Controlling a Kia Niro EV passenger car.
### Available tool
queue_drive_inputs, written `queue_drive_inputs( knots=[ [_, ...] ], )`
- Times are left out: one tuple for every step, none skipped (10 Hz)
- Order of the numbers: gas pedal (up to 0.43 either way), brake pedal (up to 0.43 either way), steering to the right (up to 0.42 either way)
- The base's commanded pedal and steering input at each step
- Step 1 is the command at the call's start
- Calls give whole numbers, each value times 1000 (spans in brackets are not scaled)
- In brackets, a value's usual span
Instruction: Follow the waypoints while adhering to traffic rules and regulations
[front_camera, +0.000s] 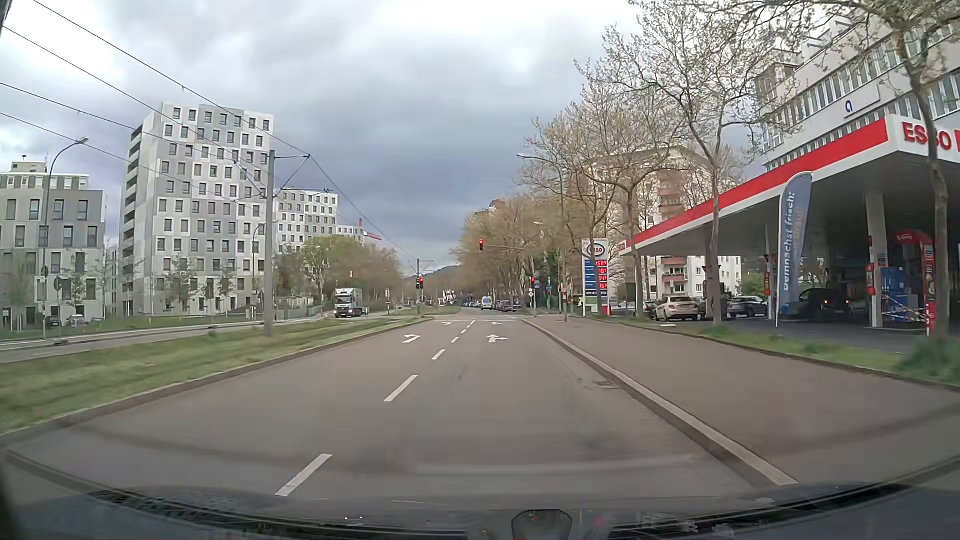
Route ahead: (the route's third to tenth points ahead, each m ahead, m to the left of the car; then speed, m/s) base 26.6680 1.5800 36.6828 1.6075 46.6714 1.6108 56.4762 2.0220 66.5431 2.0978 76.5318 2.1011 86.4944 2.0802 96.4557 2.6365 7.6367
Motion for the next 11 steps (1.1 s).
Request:
queue_drive_inputs(
  knots=[
    [39,0,-3],
    [39,0,-3],
    [39,0,-3],
    [39,0,-3],
    [39,0,-3],
    [28,0,-2],
    [28,0,-2],
    [28,0,0],
    [28,0,0],
    [28,0,0],
    [28,0,0]
  ],
)
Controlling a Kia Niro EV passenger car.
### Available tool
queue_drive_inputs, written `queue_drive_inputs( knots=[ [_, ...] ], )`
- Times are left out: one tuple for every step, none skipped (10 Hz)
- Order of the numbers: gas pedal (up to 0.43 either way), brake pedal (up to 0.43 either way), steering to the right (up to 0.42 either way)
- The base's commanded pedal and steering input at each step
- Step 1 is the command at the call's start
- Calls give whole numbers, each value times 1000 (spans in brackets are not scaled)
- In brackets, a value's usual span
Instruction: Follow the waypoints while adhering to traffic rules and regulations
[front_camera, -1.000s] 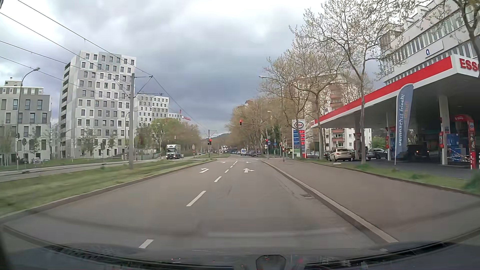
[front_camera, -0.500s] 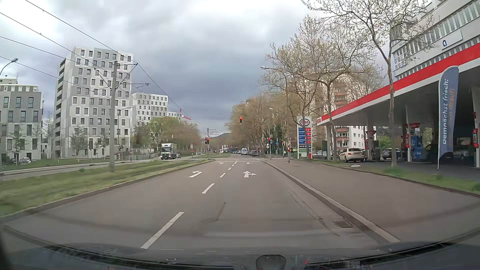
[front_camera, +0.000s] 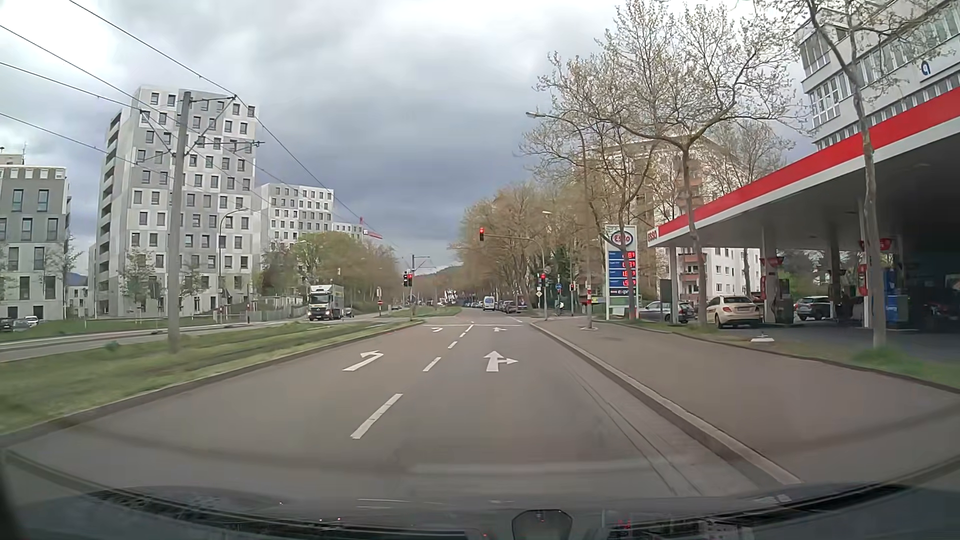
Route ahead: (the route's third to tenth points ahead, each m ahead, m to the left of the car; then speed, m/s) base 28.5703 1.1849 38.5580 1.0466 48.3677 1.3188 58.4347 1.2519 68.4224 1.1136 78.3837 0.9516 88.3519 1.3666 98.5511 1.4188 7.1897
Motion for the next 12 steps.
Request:
queue_drive_inputs(
  knots=[
    [28,0,0],
    [20,0,1],
    [8,0,-1],
    [8,0,-1],
    [0,0,0],
    [0,0,0],
    [0,0,0],
    [0,0,0],
    [0,0,1],
    [0,0,1],
    [0,0,1],
    [0,0,0]
  ],
)
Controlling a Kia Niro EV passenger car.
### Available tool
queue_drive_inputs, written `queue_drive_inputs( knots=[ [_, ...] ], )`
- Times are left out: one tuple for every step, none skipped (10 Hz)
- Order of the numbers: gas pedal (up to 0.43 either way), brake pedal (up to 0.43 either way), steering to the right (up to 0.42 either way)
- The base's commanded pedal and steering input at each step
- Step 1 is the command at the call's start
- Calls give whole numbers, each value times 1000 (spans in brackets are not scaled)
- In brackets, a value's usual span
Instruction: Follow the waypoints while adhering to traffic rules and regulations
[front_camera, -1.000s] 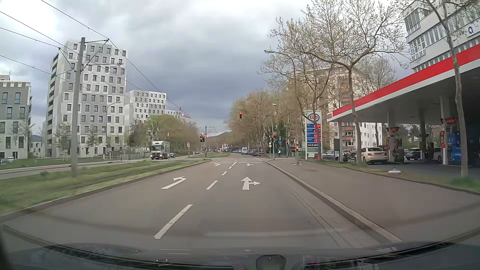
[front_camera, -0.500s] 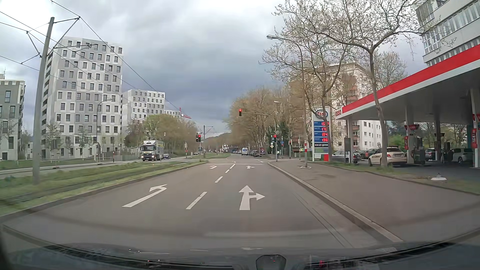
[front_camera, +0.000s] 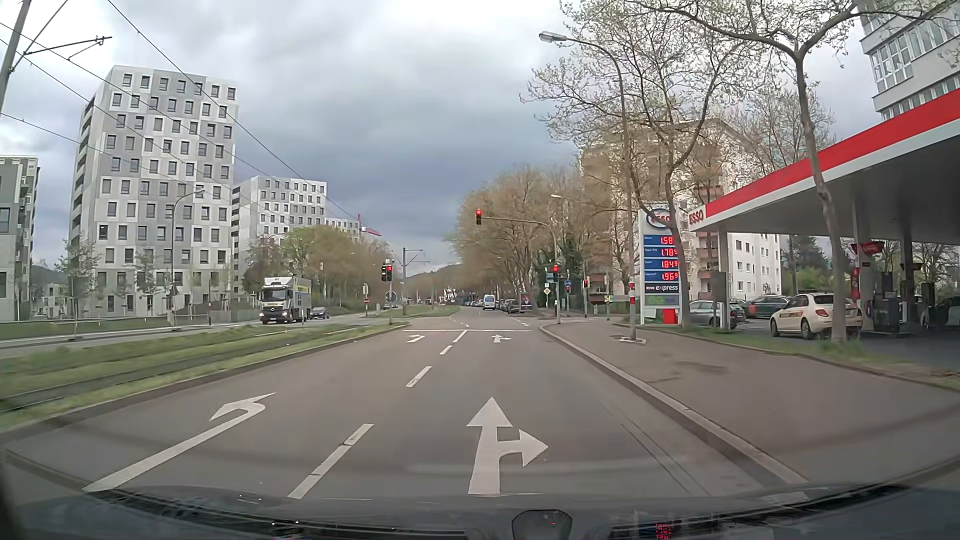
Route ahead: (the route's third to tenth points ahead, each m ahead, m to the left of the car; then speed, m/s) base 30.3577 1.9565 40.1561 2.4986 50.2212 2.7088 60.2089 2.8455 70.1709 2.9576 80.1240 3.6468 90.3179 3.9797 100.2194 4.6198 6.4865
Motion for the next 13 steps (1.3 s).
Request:
queue_drive_inputs(
  knots=[
    [0,0,1],
    [0,0,1],
    [0,0,1],
    [0,0,1],
    [0,0,1],
    [0,0,1],
    [0,0,1],
    [0,0,1],
    [0,0,1],
    [87,0,1],
    [138,0,1],
    [169,0,1],
    [189,0,1]
  ],
)
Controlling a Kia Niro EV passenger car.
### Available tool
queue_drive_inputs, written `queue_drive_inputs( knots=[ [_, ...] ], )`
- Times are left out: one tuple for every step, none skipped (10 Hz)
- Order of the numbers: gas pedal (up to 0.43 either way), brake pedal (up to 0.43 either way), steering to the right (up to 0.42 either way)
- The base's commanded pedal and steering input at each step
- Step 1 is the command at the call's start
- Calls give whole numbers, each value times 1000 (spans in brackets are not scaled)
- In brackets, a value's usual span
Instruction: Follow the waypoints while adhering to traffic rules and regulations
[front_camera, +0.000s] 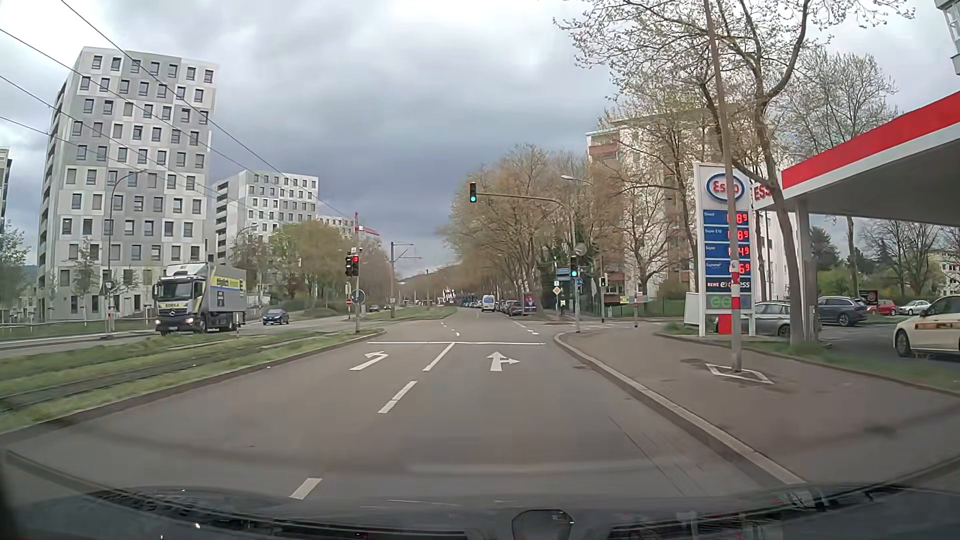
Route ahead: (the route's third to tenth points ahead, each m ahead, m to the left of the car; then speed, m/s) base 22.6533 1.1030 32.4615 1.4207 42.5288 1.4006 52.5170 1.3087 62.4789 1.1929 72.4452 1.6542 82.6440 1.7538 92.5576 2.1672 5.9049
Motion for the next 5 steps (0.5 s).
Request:
queue_drive_inputs(
  knots=[
    [197,0,0],
    [209,0,0],
    [209,0,0],
    [228,0,-1],
    [228,0,-4]
  ],
)
